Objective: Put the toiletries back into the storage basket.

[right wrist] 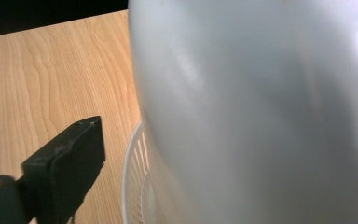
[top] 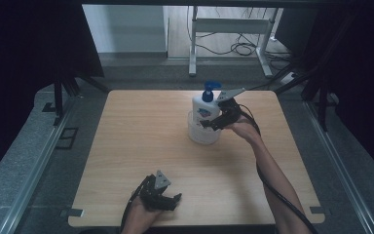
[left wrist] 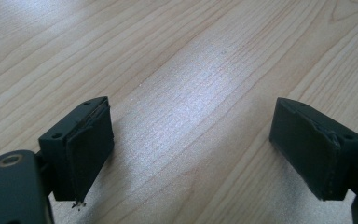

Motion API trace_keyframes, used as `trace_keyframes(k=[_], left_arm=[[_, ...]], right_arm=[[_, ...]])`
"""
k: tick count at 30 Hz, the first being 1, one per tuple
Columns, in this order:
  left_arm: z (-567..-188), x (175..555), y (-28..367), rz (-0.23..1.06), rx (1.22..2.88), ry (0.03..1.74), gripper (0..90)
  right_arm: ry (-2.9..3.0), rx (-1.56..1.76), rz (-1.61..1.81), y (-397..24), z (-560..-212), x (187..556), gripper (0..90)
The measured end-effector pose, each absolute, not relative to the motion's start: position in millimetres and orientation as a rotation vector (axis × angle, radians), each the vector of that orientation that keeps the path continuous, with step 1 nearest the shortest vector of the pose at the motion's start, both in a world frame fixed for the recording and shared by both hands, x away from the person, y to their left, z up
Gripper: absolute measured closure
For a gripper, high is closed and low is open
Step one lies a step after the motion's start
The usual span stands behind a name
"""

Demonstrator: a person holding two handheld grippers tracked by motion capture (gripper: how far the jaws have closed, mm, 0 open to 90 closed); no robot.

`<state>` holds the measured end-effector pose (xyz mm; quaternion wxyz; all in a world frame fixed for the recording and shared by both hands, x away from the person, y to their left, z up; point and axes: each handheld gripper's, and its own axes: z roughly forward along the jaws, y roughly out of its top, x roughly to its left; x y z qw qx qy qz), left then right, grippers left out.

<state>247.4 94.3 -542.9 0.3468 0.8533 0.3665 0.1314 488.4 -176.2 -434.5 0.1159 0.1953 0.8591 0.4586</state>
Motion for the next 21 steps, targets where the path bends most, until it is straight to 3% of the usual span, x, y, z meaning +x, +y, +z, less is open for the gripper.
trace_keyframes(k=[21], left_arm=[[-543,248,94,0.345,2.216,0.948,13.0]], right_arm=[[2.484,0.563,1.327,-178,-421,476,0.1]])
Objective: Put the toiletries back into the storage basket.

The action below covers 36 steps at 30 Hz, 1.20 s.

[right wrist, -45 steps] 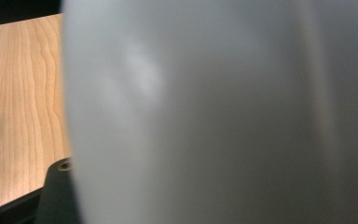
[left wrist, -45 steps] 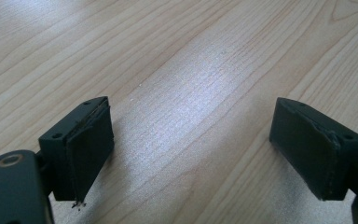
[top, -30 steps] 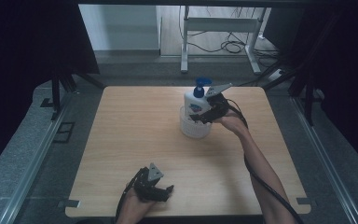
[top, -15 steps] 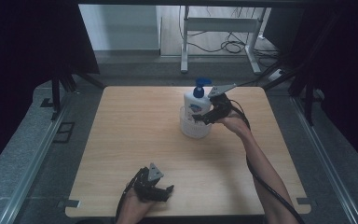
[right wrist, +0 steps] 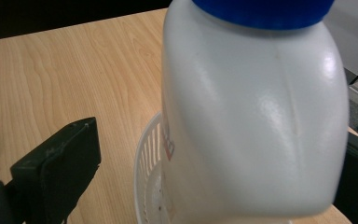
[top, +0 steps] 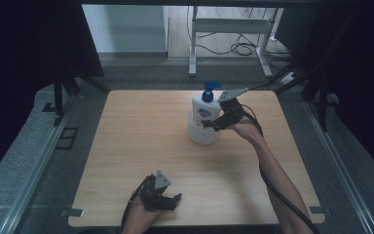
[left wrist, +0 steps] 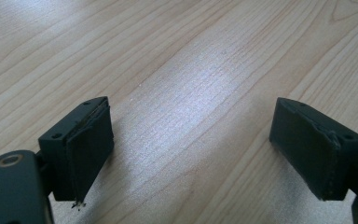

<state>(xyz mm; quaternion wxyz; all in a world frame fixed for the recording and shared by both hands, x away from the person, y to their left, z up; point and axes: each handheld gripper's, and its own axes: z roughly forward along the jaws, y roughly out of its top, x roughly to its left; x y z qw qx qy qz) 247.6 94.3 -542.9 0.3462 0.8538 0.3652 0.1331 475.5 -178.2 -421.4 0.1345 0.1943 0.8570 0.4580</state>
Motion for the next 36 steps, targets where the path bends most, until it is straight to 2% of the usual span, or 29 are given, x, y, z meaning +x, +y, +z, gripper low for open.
trace_keyframes(k=[36], left_arm=[[-543,248,94,0.345,2.214,0.950,13.0]], right_arm=[[2.439,0.654,1.287,-198,-413,444,0.0]])
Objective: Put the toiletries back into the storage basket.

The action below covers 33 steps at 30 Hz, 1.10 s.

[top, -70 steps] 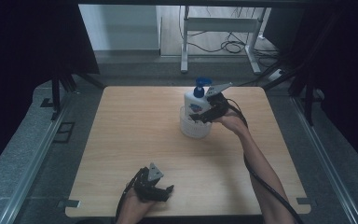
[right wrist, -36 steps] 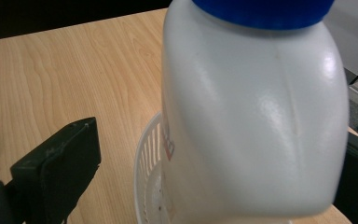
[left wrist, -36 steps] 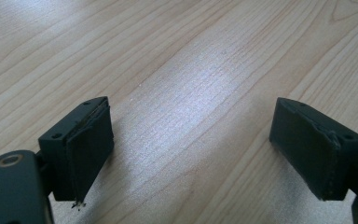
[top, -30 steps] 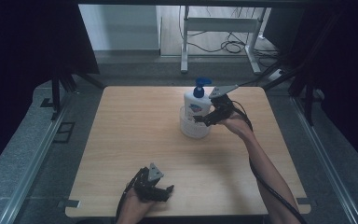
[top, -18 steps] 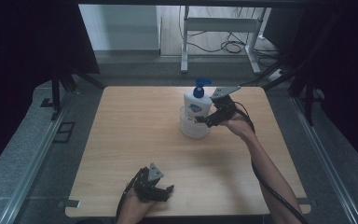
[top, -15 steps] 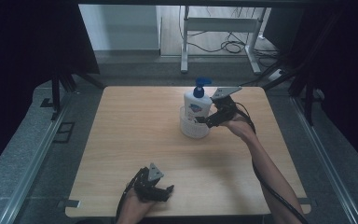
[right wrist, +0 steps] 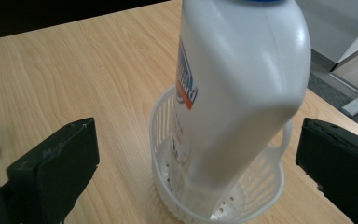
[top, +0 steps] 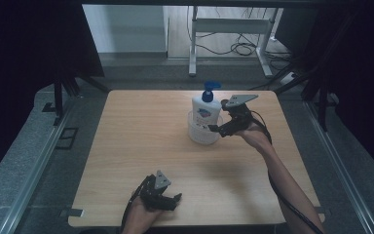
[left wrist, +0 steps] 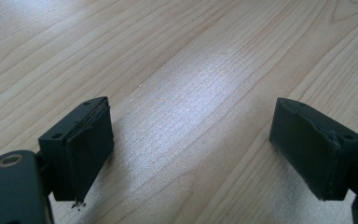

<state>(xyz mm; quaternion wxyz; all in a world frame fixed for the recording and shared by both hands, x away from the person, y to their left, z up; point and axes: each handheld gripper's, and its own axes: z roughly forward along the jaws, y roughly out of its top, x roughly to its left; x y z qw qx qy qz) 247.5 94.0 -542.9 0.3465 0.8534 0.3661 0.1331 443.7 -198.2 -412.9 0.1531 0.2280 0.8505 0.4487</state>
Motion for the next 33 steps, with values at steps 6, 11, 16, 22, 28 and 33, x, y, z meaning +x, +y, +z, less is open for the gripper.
trace_keyframes(k=[6,11,16,22,28,33], left_arm=[[-543,248,94,0.346,2.214,0.950,13.1],[-543,247,94,0.345,2.211,0.952,13.1],[-543,247,94,0.345,2.211,0.954,13.1],[-543,247,93,0.346,2.211,0.956,13.1],[-543,247,93,0.346,2.211,0.957,13.1],[-543,247,93,0.347,2.210,0.958,13.1]], right_arm=[[2.436,0.669,1.280,-203,-414,433,0.0],[2.428,0.693,1.279,-208,-420,423,0.0],[2.429,0.706,1.262,-216,-430,415,0.6],[2.421,0.735,1.245,-226,-444,403,0.6],[2.406,0.773,1.216,-236,-458,388,0.2],[2.396,0.807,1.217,-243,-471,377,0.0]])
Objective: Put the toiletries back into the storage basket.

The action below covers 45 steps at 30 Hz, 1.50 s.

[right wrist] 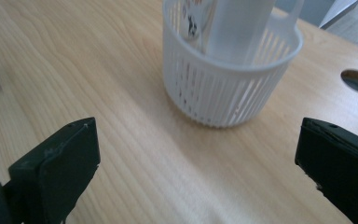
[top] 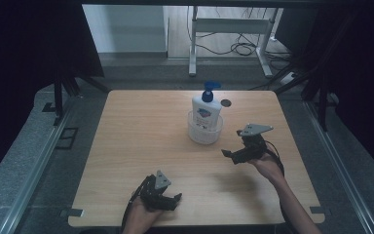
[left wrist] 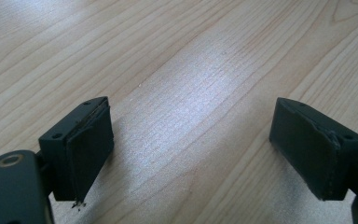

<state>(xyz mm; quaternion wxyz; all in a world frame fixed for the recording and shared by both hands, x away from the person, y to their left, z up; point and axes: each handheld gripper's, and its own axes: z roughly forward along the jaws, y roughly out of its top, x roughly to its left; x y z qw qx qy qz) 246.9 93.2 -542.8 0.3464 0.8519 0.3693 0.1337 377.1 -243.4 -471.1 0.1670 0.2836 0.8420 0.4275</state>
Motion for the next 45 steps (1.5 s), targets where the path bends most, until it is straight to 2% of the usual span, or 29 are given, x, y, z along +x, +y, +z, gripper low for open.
trace_keyframes(k=[26,45], left_arm=[[-543,246,93,0.349,2.204,0.966,13.2],[-543,246,92,0.350,2.205,0.967,13.2]], right_arm=[[2.478,0.926,1.091,-264,-527,332,0.0],[2.512,0.945,1.021,-265,-544,323,0.0]])
